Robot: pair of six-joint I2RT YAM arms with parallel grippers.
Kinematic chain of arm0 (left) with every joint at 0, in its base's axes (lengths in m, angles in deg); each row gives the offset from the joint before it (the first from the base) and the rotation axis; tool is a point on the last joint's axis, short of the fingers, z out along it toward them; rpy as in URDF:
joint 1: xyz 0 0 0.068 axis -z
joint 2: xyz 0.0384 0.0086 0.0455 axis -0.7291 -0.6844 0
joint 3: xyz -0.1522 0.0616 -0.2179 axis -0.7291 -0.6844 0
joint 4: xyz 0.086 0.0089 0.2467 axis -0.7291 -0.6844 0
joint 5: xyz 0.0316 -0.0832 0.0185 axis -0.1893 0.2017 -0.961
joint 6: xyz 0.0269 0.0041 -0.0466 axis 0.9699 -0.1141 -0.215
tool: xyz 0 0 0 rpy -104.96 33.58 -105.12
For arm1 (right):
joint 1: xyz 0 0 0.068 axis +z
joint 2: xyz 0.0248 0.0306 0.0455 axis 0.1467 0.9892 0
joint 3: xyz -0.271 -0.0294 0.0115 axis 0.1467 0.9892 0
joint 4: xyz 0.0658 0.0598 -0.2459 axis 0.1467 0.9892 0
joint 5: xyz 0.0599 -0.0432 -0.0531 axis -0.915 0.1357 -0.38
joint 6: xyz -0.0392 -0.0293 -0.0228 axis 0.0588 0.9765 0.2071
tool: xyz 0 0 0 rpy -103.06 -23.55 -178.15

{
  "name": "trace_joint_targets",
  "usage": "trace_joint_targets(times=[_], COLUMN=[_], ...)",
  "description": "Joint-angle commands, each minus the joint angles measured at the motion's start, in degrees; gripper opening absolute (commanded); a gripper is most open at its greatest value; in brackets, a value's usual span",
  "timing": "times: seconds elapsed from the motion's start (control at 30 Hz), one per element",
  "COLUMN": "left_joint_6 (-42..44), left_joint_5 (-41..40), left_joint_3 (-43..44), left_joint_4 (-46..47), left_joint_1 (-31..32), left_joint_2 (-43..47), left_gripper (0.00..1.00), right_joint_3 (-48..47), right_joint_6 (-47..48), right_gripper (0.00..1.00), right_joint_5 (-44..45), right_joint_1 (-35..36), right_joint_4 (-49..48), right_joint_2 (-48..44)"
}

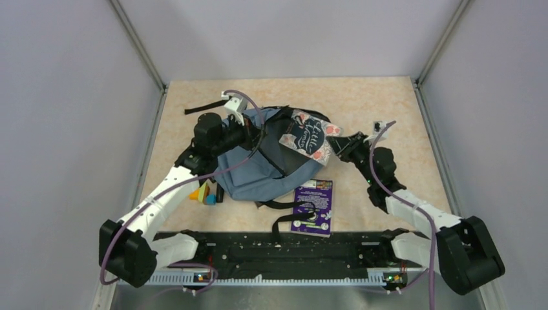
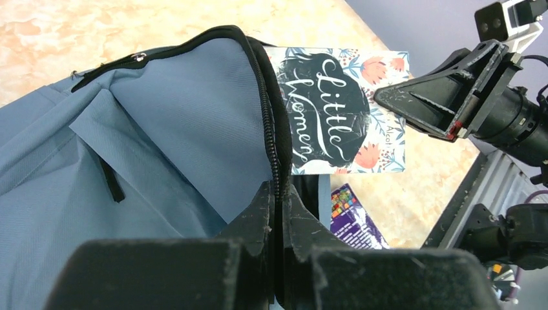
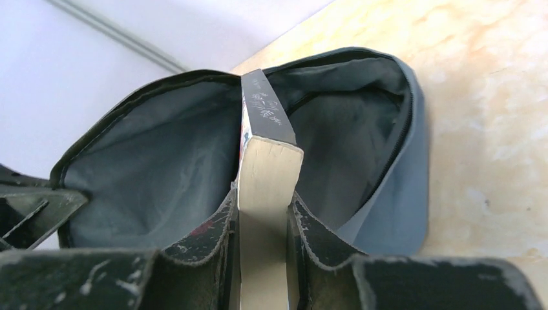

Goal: Pack the student bag
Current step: Pick up the book from the student bag, then place the book in the student bag.

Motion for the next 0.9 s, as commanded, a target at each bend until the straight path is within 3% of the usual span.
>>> trace_joint_targets(times=[0.0, 0.23, 0.47, 0.7, 0.87], left_joint_6=[-1.79, -3.64, -3.77, -4.69, -5.52], left_joint_5=[3.78, 5.82, 6.57, 8.57, 9.99], left_joint_3=[4.11, 5.88, 7.31, 8.99, 10.03], left_joint_4=[-0.16, -0.65, -2.42, -2.9, -4.13], left_joint_1=[0.49, 0.49, 0.49, 0.47, 0.64], left_joint_2=[3.88, 5.4, 5.15, 3.56, 2.75], left_gripper=[0.0, 0.0, 0.0, 0.0, 0.0], right_joint_3=[-6.75, -9.08, -9.85, -11.01, -9.82], right_joint_6=[1.7, 2.35, -3.99, -7.67, -12.73], right_gripper=[0.0, 0.0, 0.0, 0.0, 0.0], right_joint_5=[-7.72, -11.82, -19.21, -20.73, -22.0], right_joint_1=[-0.92, -0.88, -0.93, -0.86, -0.68], right_joint_4=[9.82, 14.37, 9.1, 7.58, -0.06], right_joint_2=[-4.02, -2.38, -0.38, -1.26, 2.9])
